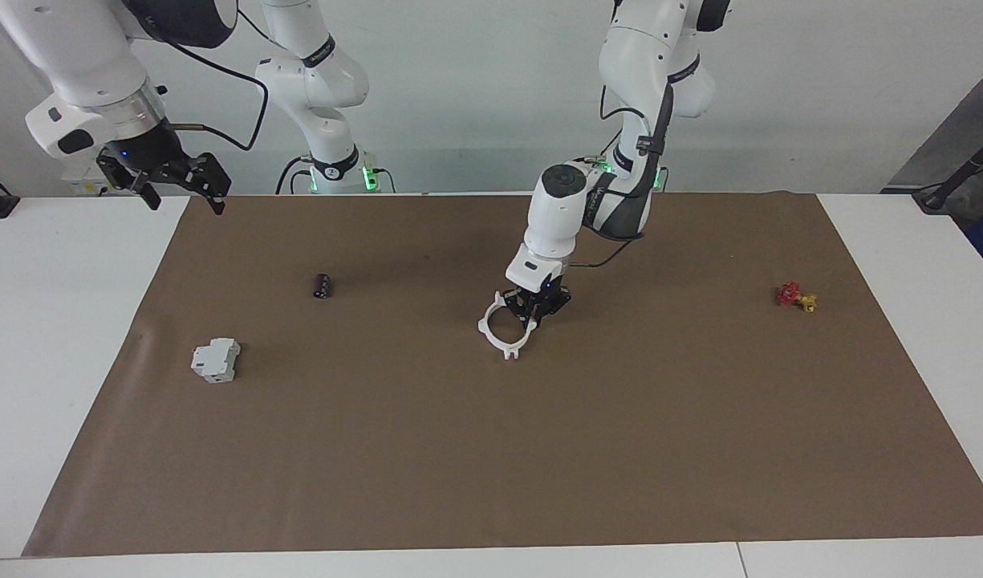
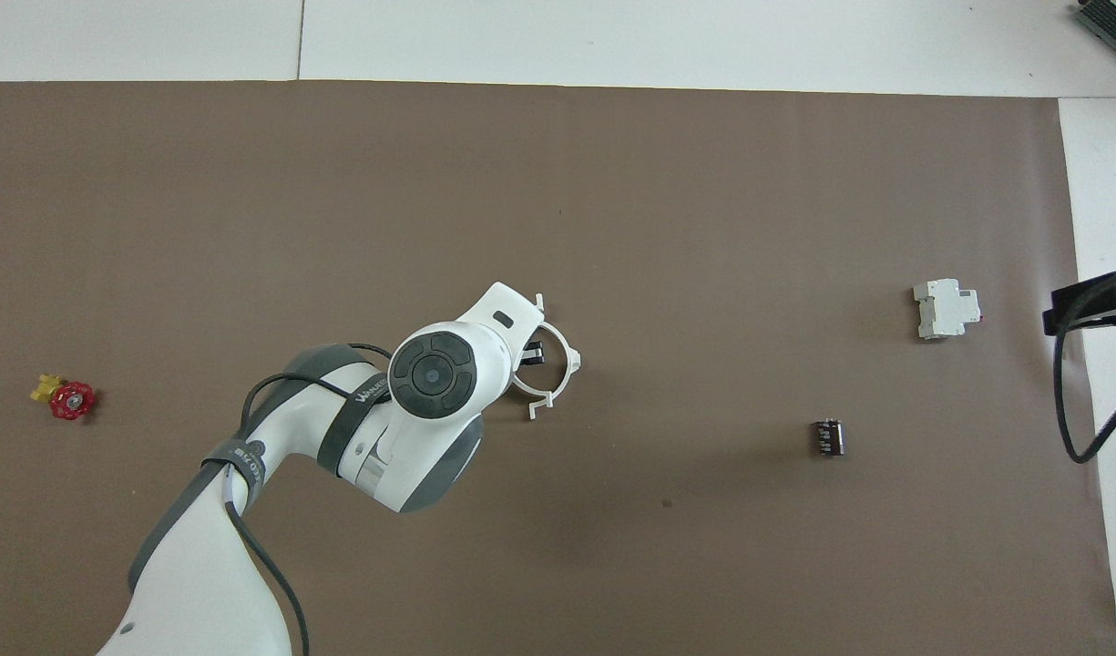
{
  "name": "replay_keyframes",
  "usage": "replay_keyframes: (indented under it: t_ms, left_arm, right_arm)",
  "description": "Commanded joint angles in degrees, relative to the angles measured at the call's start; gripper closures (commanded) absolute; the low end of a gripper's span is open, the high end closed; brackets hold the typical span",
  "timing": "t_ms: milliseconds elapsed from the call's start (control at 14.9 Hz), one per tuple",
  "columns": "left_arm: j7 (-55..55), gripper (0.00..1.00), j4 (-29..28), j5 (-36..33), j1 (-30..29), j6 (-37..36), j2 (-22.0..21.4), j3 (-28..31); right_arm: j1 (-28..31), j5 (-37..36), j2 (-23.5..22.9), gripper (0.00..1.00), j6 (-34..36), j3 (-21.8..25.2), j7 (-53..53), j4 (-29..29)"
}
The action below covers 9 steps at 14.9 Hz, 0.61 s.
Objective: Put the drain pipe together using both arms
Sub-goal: 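Press the held half-ring against the placed one to close the ring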
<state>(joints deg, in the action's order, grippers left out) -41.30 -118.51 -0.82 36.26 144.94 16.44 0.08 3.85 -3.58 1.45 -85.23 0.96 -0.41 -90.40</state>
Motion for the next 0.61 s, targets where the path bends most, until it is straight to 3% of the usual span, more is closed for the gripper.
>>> replay_keyframes:
  t_ms: [0, 336, 538]
  left_arm:
    - [-1.2, 1.0, 2.1, -0.9, 0.1, -3.5, 0.5, 0.0]
    - [0.4, 1.0, 5.4, -1.0, -0.5, -11.2, -0.7, 0.2]
    - [7.2, 1.0, 5.3, -1.0, -2.2, -12.9, -1.2, 0.4]
  right_arm:
    - [0.3, 0.7, 0.8, 0.0, -1.2, -0.1, 0.1, -1.3]
    - [0.3, 0.7, 0.8, 0.0, -1.2, -0.1, 0.1, -1.3]
    - [0.3, 0.7, 0.9, 0.0, -1.2, -0.1, 0.1, -1.3]
